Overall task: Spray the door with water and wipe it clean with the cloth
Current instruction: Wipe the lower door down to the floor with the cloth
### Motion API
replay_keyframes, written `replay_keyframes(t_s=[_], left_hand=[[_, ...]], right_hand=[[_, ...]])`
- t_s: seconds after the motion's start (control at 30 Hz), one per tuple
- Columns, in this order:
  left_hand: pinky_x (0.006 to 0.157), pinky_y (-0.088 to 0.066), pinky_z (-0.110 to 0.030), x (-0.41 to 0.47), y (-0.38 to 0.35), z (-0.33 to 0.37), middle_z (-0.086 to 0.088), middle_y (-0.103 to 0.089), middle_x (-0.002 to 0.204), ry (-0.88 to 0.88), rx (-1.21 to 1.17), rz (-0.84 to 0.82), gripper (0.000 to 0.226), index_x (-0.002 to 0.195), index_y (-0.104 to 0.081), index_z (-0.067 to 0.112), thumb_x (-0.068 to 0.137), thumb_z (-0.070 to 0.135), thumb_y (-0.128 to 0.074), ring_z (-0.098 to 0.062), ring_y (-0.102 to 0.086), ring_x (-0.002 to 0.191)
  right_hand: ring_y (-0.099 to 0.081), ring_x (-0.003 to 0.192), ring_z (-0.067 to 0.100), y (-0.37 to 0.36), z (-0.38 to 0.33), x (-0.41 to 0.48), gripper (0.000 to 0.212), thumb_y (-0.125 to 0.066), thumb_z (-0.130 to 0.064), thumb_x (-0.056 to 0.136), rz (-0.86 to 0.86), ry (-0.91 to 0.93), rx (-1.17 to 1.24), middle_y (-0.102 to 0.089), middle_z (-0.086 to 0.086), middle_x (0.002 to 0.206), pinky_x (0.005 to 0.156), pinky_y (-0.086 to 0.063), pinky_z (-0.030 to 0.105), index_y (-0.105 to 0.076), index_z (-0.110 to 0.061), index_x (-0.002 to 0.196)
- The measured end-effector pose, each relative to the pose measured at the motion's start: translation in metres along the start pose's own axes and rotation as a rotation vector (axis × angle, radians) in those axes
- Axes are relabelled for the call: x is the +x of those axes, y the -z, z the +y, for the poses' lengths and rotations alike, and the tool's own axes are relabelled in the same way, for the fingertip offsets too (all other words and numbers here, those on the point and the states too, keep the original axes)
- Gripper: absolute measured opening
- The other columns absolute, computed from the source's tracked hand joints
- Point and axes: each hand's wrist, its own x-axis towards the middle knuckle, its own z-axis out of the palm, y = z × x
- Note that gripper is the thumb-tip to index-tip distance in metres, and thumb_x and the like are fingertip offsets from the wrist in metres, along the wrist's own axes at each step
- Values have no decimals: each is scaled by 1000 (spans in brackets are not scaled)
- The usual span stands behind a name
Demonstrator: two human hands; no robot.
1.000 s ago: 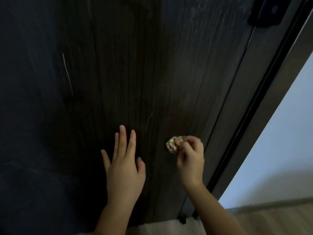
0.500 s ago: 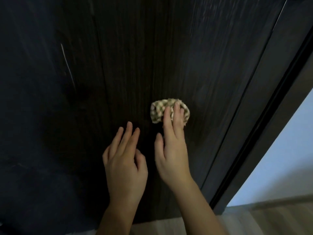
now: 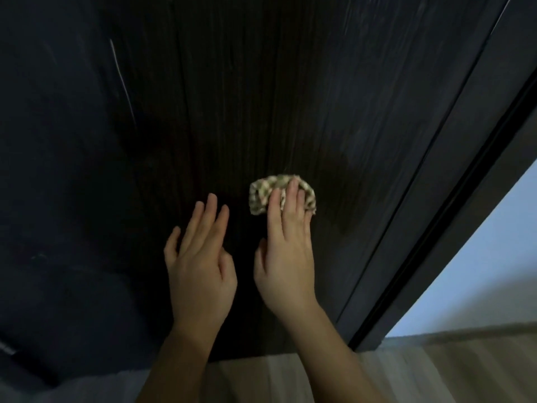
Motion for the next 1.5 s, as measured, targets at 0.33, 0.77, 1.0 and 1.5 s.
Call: replay_keyframes(t_s=[0.33, 0.77, 1.0, 1.5], left_hand=[[113, -8, -65, -12, -21, 7, -1, 7, 161, 105, 188, -153, 92, 152, -4, 23, 79, 5, -57, -21, 7, 148], [114, -9, -63, -10, -17, 2, 5, 3, 160, 122, 123, -144, 92, 151, -6, 28, 78, 3, -56, -16, 4, 148], [115, -5, -61, -9, -16, 2, 9, 5, 160, 90, 84, -126, 86, 152, -9, 30, 81, 4, -50, -13, 6, 148], [95, -43, -12, -4, 24, 66, 17, -60, 122, 101, -662, -97, 46, 122, -63, 26, 86, -3, -62, 3, -55, 116]], right_hand=[[17, 146, 21, 17, -11, 18, 83, -49, -12, 88, 24, -36, -2, 16, 8, 159, 119, 0, 48, 3, -12, 152], [9, 147, 25, 4, -6, 1, 73, -29, -23, 85, 31, -91, -138, 10, 6, 160, 114, -15, 62, -2, -16, 153], [1, 148, 22, 9, -3, 11, 69, -43, -13, 89, 178, -102, -28, 0, 3, 160, 118, -14, 50, -15, -19, 152], [-60, 109, 11, 57, 5, -23, 34, -53, 6, 91, -102, -249, 1103, -63, 2, 113, 92, -47, 22, -67, -15, 113]])
